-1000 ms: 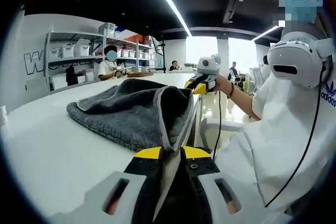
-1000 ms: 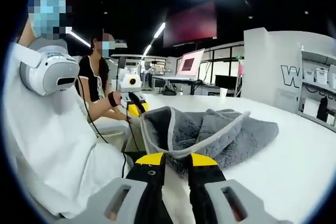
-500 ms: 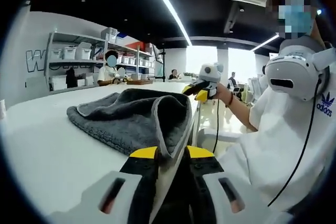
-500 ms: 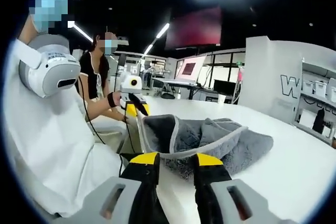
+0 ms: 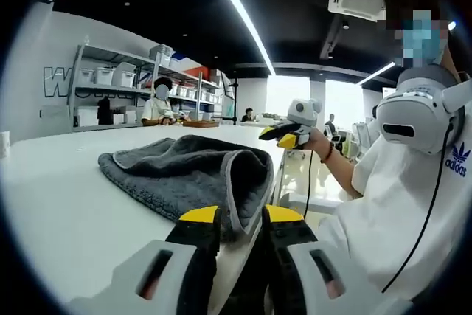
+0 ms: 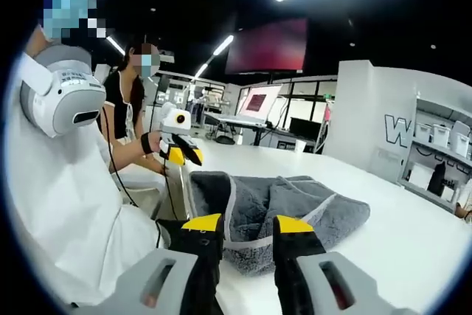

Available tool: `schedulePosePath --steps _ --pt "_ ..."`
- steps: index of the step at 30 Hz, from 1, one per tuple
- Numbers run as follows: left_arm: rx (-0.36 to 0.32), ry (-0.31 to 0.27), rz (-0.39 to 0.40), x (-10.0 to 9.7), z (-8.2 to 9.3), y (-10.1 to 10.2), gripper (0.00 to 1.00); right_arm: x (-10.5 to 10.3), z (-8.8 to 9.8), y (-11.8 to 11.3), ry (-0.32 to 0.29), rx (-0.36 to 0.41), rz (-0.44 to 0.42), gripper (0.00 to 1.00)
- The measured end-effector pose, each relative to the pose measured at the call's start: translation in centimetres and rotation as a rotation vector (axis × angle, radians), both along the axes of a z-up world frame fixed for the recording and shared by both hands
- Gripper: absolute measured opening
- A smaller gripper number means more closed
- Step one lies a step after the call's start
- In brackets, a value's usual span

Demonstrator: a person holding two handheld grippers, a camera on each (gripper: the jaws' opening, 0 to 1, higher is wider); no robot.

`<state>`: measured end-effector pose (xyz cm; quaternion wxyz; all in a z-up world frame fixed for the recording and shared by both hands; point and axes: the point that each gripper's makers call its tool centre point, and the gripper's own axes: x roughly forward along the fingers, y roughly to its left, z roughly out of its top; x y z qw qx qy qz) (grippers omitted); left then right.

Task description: Open the folded towel by lifting each exposed corner and separating the folded layers until the towel lies flat within the target outline without major curled edges

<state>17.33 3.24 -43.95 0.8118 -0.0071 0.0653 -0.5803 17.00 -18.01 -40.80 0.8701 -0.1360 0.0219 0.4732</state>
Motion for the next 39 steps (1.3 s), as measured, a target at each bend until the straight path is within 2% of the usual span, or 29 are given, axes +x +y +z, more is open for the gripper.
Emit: schedulePosePath --steps 5,8,17,21,25,28,33,36,39 --pt "-0.004 0.003 0.029 0.7 0.2 0.1 0.23 0.3 0.0 0.4 -0.009 -0.02 -0.015 0.21" --pt "-0.004 -0.014 0.091 1.8 0.5 0.4 0.23 0.9 0.1 0.2 -0.045 -0.053 -0.056 0.2" --pt "-0.018 0.003 0.098 2.7 0.9 -0.1 0.23 1.7 0.3 0.5 -0.039 -0.038 -0.075 0.22" --pt "-0.008 0.004 0.125 3.6 0.7 -0.3 0.25 1.8 0.4 0.7 -0.028 -0.022 -0.074 0.27" --pt "-0.022 0.006 0.133 4.1 1.1 -0.6 0.26 1.9 0.2 0.7 -0.02 -0.028 -0.066 0.25" --pt "-0.035 0.013 0.147 4.8 1.4 -0.9 0.27 2.3 0.5 0.5 -0.016 -0.005 -0.082 0.24" --pt "-0.027 0.017 0.151 5.2 1.4 -1.0 0.27 2.7 0.5 0.7 -0.013 -0.016 -0.087 0.24" --pt "-0.033 -0.015 0.191 5.9 1.8 -0.6 0.26 2.9 0.7 0.9 -0.021 -0.029 -0.092 0.24" --pt "-0.033 0.001 0.203 6.4 2.0 -0.4 0.26 3.3 0.8 1.3 -0.033 -0.048 -0.099 0.24"
